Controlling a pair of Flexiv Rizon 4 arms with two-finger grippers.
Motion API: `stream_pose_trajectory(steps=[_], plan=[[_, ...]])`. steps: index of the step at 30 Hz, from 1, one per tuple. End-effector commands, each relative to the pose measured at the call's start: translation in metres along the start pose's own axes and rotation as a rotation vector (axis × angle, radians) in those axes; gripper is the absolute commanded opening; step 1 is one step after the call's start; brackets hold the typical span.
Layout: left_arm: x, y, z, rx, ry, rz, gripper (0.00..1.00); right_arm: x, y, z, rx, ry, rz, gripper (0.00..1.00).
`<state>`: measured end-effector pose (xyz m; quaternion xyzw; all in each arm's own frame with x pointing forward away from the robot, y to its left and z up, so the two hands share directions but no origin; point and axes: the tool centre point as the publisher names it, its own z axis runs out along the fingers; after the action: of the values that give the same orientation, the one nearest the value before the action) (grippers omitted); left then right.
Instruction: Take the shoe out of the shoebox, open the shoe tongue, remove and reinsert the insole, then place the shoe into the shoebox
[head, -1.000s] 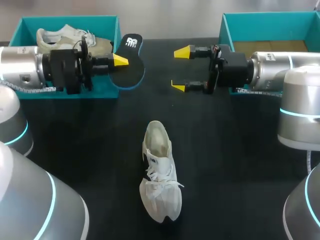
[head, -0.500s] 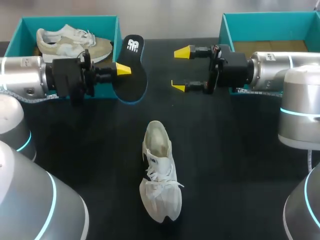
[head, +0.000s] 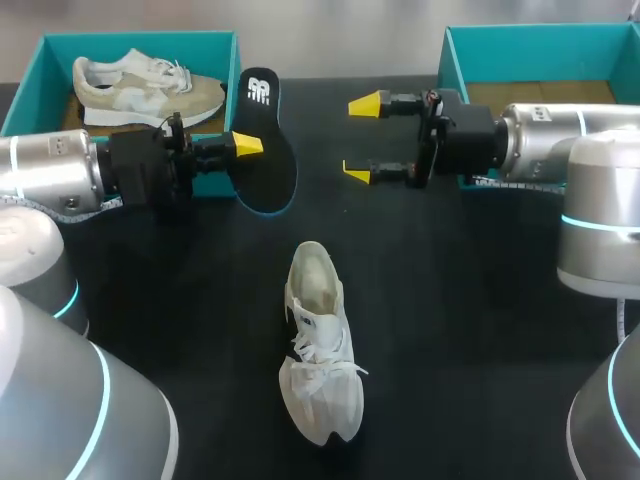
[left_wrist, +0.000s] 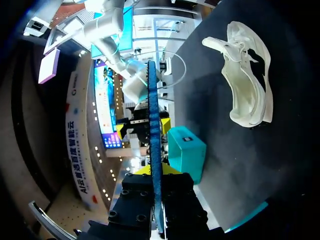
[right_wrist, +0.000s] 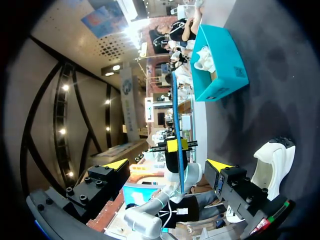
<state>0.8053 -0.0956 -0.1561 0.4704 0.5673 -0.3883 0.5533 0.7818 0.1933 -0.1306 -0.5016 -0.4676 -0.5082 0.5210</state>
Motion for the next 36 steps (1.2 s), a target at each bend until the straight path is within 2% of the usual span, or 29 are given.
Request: stream_pose_trajectory(steps=[1,22,30,36], plan=[[0.001,-0.001,0.002,-0.003,-0.002,0.002,0.00,-0.001,0.000,0.001,0.000,-0.002,0.000,1.00],[0.001,-0.001,0.002,-0.003,-0.002,0.002,0.00,-0.001,0.000,0.001,0.000,-0.002,0.000,1.00],[0.001,-0.001,0.002,-0.003,-0.002,0.002,0.00,0.000,0.003,0.024,0.095,-0.096,-0.049,1.00],[0.001,-0.001,0.002,-0.003,-0.002,0.002,0.00,-0.006,0.000,0.039,0.146,-0.115,-0.067,1.00]])
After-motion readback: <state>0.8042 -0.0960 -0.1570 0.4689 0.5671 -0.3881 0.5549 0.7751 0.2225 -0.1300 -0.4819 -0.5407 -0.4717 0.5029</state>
